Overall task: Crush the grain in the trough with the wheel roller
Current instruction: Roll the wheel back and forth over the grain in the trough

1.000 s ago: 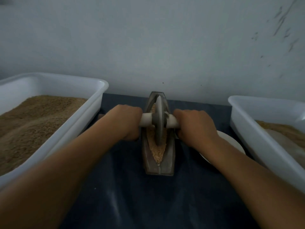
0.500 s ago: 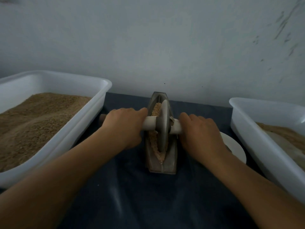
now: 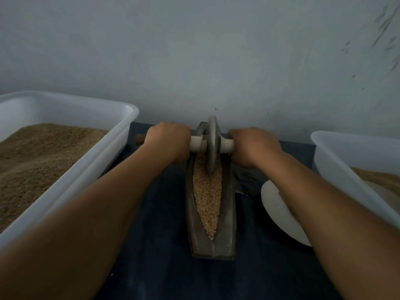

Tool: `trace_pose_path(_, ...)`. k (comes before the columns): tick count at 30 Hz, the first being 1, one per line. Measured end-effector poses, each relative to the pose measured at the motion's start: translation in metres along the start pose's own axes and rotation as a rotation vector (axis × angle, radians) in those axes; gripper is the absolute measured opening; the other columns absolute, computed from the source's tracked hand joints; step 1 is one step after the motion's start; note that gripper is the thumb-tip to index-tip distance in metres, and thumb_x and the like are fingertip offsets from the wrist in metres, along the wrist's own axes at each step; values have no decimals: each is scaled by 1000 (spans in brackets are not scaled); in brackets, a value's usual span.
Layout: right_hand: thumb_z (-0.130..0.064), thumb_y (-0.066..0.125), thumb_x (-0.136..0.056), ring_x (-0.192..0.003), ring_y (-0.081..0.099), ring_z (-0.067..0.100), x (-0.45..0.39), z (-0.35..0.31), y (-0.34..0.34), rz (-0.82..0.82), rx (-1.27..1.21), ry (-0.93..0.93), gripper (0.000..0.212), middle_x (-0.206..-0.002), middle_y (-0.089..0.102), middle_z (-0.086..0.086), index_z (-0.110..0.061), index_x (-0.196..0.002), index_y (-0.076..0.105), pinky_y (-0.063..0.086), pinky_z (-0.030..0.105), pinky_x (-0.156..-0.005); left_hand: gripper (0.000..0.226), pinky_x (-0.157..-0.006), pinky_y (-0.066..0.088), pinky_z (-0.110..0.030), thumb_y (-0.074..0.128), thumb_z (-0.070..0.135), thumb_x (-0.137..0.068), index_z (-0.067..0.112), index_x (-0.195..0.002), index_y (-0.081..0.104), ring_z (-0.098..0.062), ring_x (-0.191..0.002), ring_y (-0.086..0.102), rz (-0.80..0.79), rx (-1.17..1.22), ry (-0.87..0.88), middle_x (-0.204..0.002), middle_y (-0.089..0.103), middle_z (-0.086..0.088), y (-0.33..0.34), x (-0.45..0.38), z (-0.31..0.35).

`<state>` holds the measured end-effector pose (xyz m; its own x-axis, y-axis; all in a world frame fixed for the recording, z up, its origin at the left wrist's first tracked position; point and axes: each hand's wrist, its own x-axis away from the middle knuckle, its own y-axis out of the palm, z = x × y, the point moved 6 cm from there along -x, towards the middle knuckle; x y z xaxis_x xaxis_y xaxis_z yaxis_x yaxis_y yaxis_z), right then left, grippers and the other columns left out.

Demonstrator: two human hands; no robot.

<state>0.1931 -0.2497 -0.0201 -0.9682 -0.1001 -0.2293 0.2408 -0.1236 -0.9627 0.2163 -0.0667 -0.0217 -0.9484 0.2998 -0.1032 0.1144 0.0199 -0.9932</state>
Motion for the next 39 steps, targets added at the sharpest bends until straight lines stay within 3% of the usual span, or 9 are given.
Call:
trace_pose_path(3,-37,67,-79,-90,62,24,1,-3,-3,6,22,-8,26,-101,65,0,-34,-104,60,29,27,-56,37,-67,43,-37,70,36,-81,22,-114,61,-22,-81,54,-36,29,-20,-93,58,-2,4,3,-3)
trace_pose_path(10,-40,69,-77,-81,63,26,57,-11,-6,123,-33,-41,27,-90,65,-2,-32,-94,50,33,30,-57,43,-67,45,-37,75,39,-75,23,-112,60,-21,-79,53,-9,-55,20,-86,53,0,-4,46,7)
trace_pose_path(15,-35,69,-81,-73,56,21,108,-29,-23,226,16,-86,28,-85,59,-3,-25,-96,47,29,33,-60,41,-77,55,-39,73,45,-78,26,-111,58,-20,-85,60,-11,-72,95,-92,60,2,-7,85,11)
trace_pose_path(19,-27,73,-77,-71,51,22,145,-41,-42,340,51,-97,29,-83,57,1,-19,-95,52,30,34,-64,42,-76,53,-36,73,53,-76,30,-107,58,-16,-79,55,-66,-37,115,-85,55,8,-14,108,7)
trace_pose_path(24,-26,81,-72,-71,51,22,157,-39,-41,337,8,-61,36,-83,57,2,-19,-92,52,31,33,-66,38,-71,46,-32,72,48,-78,33,-101,45,-13,-79,48,10,-70,148,-83,43,11,-19,117,12)
trace_pose_path(28,-21,79,-69,-59,36,17,139,-33,-32,390,1,-67,34,-71,53,-1,-20,-84,49,26,31,-61,35,-72,48,-34,72,46,-78,35,-92,43,-14,-79,51,-11,-30,114,-83,47,12,-11,100,10)
trace_pose_path(30,-23,76,-71,-58,39,20,118,-30,-24,368,50,-69,30,-71,54,0,-20,-84,49,22,32,-59,31,-72,49,-35,72,41,-78,33,-97,50,-16,-79,52,-27,-10,81,-85,51,9,-5,87,8)
trace_pose_path(33,-28,71,-73,-72,57,28,80,-21,-11,300,79,-37,28,-82,58,2,-22,-89,49,22,34,-60,31,-71,46,-37,71,34,-79,29,-104,53,-18,-80,51,-26,2,49,-88,51,5,-1,64,7)
trace_pose_path(39,-34,68,-79,-88,63,28,20,-2,8,132,-34,9,22,-99,64,4,-25,-97,58,35,31,-63,32,-69,42,-38,70,25,-81,20,-110,59,-24,-84,54,-7,-26,33,-100,61,-5,-7,15,9)
